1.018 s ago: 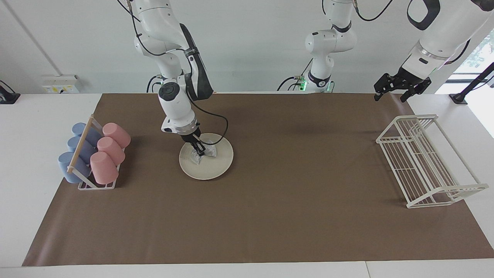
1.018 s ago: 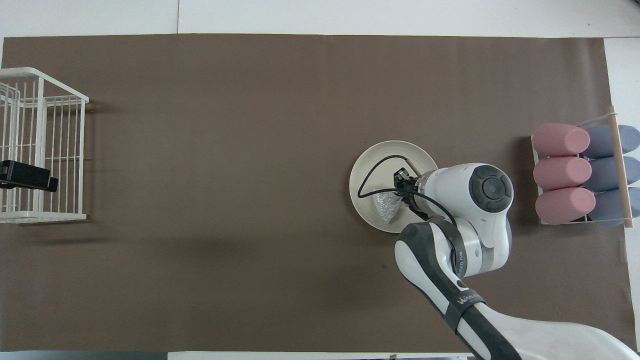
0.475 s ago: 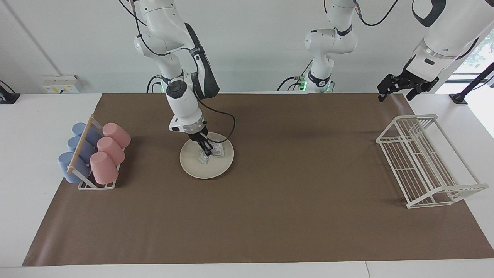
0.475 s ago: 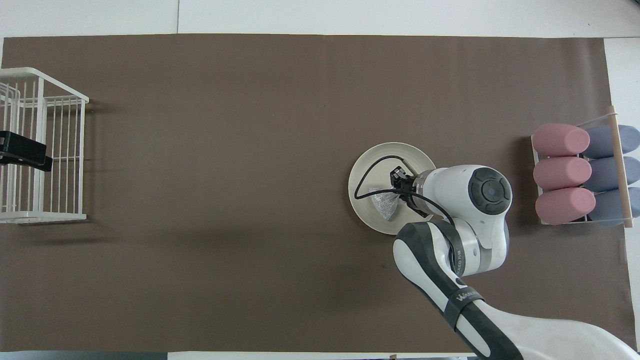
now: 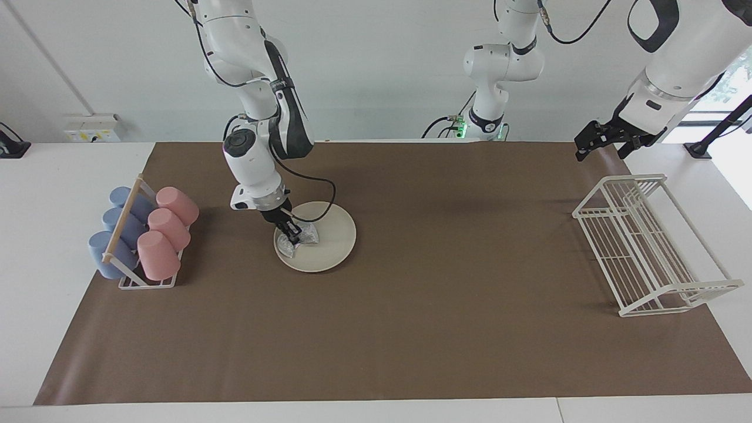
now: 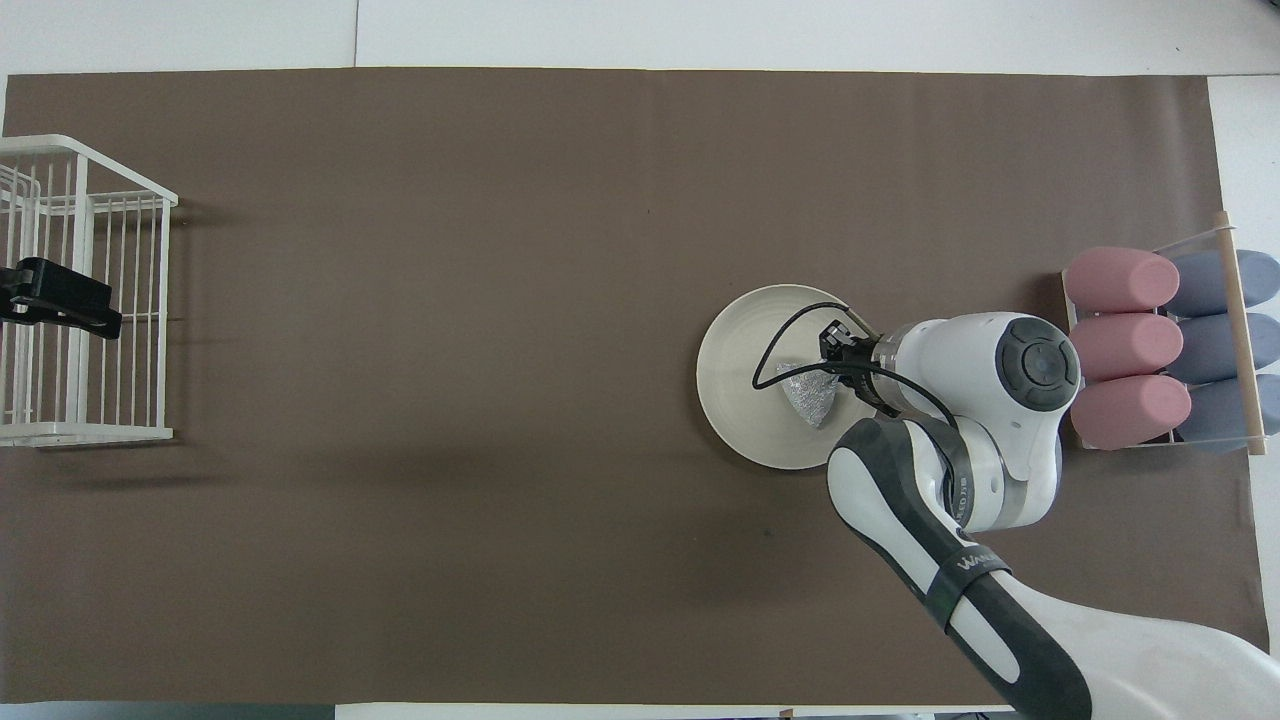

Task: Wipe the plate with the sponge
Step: 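Rub the scrubber around the white plate with the right gripper, then lift the scrubber off the plate with the right gripper while the left gripper reaches, then grasp the scrubber from the right gripper with the left gripper, then pull the scrubber toward the rack with the left gripper while the right gripper withdraws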

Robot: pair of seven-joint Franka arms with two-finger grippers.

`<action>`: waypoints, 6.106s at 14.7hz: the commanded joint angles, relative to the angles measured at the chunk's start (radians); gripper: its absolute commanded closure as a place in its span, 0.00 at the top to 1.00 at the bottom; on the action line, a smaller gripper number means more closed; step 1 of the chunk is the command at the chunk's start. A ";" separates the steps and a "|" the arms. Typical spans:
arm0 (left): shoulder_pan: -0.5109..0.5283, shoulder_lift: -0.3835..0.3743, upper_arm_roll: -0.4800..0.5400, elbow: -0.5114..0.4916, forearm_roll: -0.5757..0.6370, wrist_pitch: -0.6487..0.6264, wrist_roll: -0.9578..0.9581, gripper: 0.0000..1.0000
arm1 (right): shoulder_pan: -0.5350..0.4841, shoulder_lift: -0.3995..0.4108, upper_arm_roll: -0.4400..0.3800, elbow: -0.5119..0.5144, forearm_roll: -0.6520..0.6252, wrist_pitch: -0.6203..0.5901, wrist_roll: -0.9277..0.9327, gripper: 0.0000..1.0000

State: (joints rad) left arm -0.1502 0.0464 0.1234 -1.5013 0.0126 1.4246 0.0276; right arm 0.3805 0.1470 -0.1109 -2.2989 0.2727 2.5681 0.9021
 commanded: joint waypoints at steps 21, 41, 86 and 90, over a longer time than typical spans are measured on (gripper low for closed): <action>-0.095 -0.129 -0.024 -0.298 -0.282 0.292 -0.190 1.00 | 0.199 -0.102 0.030 0.610 0.010 -0.706 0.832 0.00; -0.177 -0.284 -0.027 -0.706 -1.122 0.364 0.175 0.86 | 0.420 -0.033 0.039 0.662 -0.038 -0.568 1.307 0.00; -0.101 -0.011 -0.018 -0.108 0.080 0.068 -0.224 0.00 | 0.138 -0.008 0.036 0.530 -0.119 -0.309 -0.152 1.00; -0.109 -0.004 -0.018 -0.086 0.347 0.071 -0.225 0.00 | 0.124 0.140 0.036 0.736 -0.232 -0.330 -0.268 1.00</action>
State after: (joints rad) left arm -0.2553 0.0117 0.1054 -1.6297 0.2629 1.5161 -0.1805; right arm 0.5294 0.1952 -0.0783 -1.6822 0.0889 2.2565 0.7164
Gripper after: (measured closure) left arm 0.960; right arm 0.000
